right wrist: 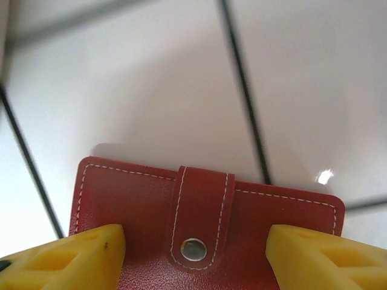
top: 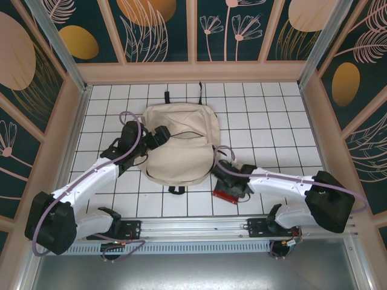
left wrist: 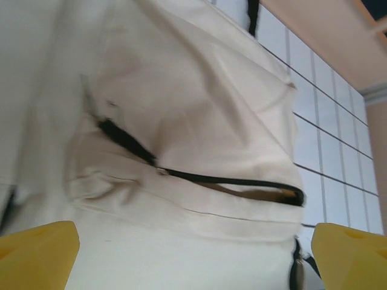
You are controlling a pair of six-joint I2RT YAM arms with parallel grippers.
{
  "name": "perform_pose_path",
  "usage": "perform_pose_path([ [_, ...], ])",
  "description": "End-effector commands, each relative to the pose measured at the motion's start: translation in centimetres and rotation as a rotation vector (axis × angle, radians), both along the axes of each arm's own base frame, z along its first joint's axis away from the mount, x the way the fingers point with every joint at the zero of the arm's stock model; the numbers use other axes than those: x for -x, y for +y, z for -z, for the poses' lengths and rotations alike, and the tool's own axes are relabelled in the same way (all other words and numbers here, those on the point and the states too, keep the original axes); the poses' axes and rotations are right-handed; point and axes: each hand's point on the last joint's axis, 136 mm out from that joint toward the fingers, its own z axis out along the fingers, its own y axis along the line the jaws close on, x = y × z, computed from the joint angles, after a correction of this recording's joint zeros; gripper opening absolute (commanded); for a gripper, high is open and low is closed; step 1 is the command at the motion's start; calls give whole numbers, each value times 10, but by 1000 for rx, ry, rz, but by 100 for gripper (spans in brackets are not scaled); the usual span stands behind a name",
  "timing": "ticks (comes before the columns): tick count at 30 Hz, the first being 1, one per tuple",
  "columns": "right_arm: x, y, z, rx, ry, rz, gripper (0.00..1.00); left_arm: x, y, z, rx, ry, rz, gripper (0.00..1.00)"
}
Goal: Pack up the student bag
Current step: Move the card holder to the bottom-right of the table, then pick up the card holder from the bottom-right of the table.
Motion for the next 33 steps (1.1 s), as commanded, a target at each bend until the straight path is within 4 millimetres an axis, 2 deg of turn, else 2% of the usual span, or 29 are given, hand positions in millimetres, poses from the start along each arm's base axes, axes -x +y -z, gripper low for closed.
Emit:
perform_pose_path([
  [1, -30, -30, 10, 76, -77, 27, 67, 5, -31, -18, 40, -20, 91, 99],
  [8, -79, -43, -18, 95, -142, 74, 67, 25, -69, -23, 122, -30, 178, 98],
  [12, -88, -41, -45, 27, -183, 77, 68, 39, -101, -18, 135, -16, 249, 98],
  [15, -86, -39, -56, -83, -173, 86, 68, 52, -132, -12, 141, 8, 323, 96],
  [17, -81, -40, -55, -141, -149, 96, 67, 58, -153, -7, 129, 29, 369, 94],
  [21, -77, -60, -48, -178, -129, 160, 63, 68, -194, 8, 83, 66, 465, 88],
  [22, -77, -67, -47, -176, -133, 179, 61, 67, -207, 0, 86, 57, 484, 86],
  [25, -71, -76, -38, -214, -101, 218, 54, 75, -234, 3, 72, 70, 521, 79],
  [28, -64, -81, -31, -253, -84, 245, 46, 78, -249, 10, 91, 118, 505, 71],
  [30, -60, -83, -28, -277, -79, 258, 43, 81, -256, 27, 94, 168, 502, 65],
  [33, -54, -87, -22, -282, -81, 274, 39, 87, -264, 43, 92, 222, 526, 64],
])
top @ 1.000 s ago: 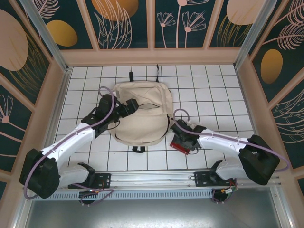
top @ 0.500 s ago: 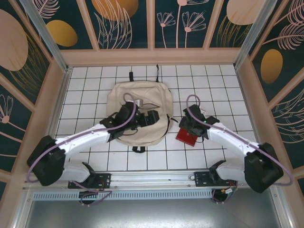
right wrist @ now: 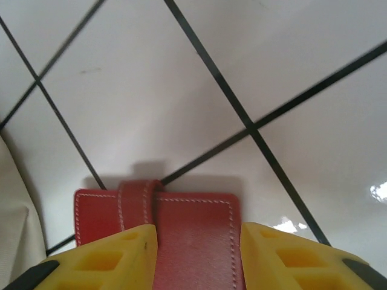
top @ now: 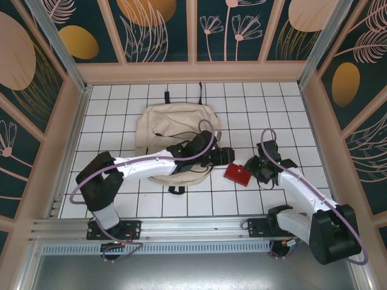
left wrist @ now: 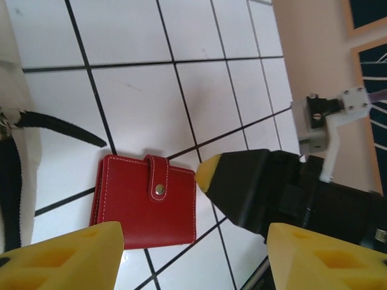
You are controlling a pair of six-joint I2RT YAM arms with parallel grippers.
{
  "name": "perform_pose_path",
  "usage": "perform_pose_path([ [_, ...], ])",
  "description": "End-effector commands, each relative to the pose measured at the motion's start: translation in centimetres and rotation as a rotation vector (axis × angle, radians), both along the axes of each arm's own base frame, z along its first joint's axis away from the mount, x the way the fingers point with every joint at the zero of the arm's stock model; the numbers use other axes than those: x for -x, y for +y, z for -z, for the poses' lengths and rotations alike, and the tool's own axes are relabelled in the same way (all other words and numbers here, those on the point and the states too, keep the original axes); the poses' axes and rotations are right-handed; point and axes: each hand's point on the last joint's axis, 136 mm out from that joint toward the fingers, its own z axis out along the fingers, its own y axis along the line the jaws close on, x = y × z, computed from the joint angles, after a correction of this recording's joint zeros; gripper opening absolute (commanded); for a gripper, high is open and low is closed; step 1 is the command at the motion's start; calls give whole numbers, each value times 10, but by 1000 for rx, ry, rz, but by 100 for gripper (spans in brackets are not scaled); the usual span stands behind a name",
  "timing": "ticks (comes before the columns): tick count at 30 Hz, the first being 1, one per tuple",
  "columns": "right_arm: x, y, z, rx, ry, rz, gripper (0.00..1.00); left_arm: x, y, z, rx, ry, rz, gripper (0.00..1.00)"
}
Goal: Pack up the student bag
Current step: Pick up the card holder from the bottom-right of the table.
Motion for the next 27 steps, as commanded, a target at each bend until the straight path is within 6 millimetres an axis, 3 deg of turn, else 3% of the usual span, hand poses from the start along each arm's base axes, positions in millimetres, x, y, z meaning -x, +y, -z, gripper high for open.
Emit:
perform_pose_path([
  [1, 6, 3, 2, -45, -8, -11, 39, 7, -7, 24, -28, 90, 14, 64],
  [7, 10, -1, 11, -21, 9, -11, 36, 19, -14, 59, -90, 160, 60, 63],
  [10, 10, -3, 12, -7, 13, -16, 36, 15, -8, 73, -127, 174, 17, 62],
  [21, 12, 1, 18, -15, 27, -42, 35, 14, -8, 110, -162, 248, -38, 58],
  [27, 10, 4, 20, -30, 28, -58, 35, 19, -14, 115, -126, 293, -33, 56],
])
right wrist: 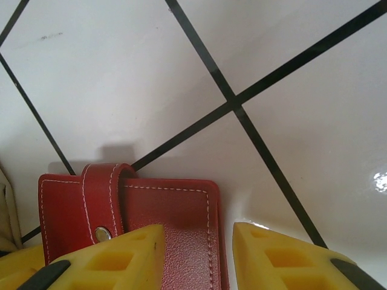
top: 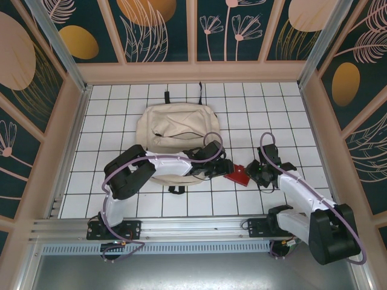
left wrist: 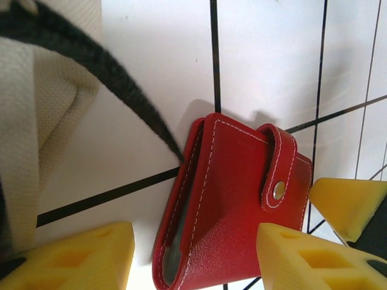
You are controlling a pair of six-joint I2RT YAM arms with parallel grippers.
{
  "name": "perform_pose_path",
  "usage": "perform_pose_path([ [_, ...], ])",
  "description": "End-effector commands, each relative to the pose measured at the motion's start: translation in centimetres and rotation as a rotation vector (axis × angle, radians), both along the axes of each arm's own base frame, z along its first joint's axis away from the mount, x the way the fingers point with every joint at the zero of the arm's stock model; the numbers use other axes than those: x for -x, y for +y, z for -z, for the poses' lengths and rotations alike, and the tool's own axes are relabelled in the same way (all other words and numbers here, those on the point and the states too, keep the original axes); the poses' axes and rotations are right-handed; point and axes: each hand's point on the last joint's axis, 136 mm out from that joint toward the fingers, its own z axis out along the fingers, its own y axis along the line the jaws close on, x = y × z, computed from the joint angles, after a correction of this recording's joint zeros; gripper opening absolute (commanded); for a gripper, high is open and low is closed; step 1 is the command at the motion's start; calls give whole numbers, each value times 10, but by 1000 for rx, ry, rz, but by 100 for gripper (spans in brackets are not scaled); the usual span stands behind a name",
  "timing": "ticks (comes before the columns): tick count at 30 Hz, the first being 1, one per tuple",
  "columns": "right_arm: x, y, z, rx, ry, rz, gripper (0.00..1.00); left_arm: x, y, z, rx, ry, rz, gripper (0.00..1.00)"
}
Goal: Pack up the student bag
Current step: Pick up the card holder from the bottom-right of the table.
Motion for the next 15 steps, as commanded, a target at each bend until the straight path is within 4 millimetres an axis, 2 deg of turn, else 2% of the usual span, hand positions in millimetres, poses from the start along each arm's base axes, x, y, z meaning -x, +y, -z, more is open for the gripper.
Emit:
perform_pose_path([
  [1, 0, 4, 4, -21, -3, -30, 35, 7, -5, 11, 8, 65, -4, 56],
  [9, 5, 14, 12, -83, 11, -42, 32, 18, -9, 24, 6, 132, 11, 55],
  [12, 8, 15, 18, -96, 25, -36, 31, 19, -14, 20, 41, 147, 21, 56],
  [15, 10, 21, 23, -131, 41, -43, 31, 21, -24, 8, 109, 156, 34, 56],
])
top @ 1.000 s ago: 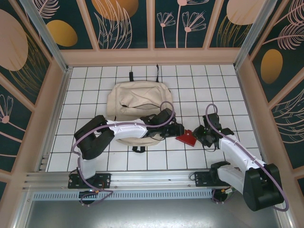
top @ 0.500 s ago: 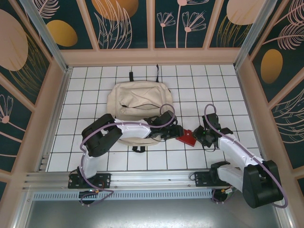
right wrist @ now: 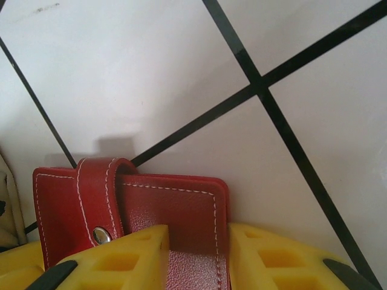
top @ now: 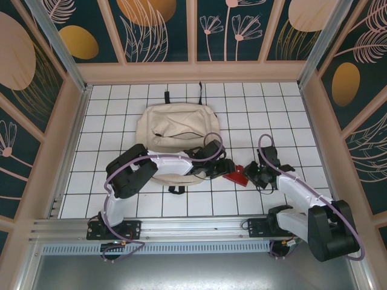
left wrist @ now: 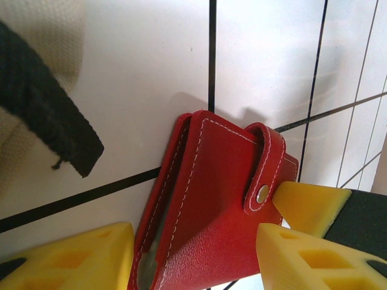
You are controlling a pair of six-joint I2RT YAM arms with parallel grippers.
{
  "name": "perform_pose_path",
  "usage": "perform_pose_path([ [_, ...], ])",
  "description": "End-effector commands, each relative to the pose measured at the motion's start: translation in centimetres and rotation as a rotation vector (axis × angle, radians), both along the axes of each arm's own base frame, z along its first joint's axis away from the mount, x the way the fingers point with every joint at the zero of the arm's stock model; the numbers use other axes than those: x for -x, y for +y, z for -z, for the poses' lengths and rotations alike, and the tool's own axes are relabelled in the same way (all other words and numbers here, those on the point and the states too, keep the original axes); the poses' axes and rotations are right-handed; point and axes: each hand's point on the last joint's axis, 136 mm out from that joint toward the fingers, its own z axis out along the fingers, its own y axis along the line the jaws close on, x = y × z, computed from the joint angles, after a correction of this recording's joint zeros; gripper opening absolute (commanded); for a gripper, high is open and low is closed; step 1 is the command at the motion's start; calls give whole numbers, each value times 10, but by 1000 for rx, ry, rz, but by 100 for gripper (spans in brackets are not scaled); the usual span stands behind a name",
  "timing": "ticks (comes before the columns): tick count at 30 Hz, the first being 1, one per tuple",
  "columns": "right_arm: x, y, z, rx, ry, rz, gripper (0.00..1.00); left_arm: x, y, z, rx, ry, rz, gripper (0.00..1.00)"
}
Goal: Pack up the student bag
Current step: Pick up the card holder from the bottom-right of the table.
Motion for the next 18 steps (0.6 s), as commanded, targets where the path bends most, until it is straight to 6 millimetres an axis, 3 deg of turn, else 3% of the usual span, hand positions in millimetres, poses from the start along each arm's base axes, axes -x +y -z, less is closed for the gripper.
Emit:
perform_pose_path([
  [1, 10, 11, 13, -70, 44, -19, 31, 16, -20, 0, 88, 65, 49, 56],
  [6, 9, 9, 15, -64, 47, -2, 31, 3, -38, -48, 185, -17, 56, 56],
  [8, 7, 8, 13, -53, 44, 1, 32, 1, -41, -59, 204, -33, 62, 54],
  [14, 1, 10, 5, -62, 30, 0, 31, 2, -37, -65, 195, -61, 75, 35],
  [18, -2, 13, -2, -84, 10, 1, 31, 3, -34, -78, 197, -99, 95, 34],
])
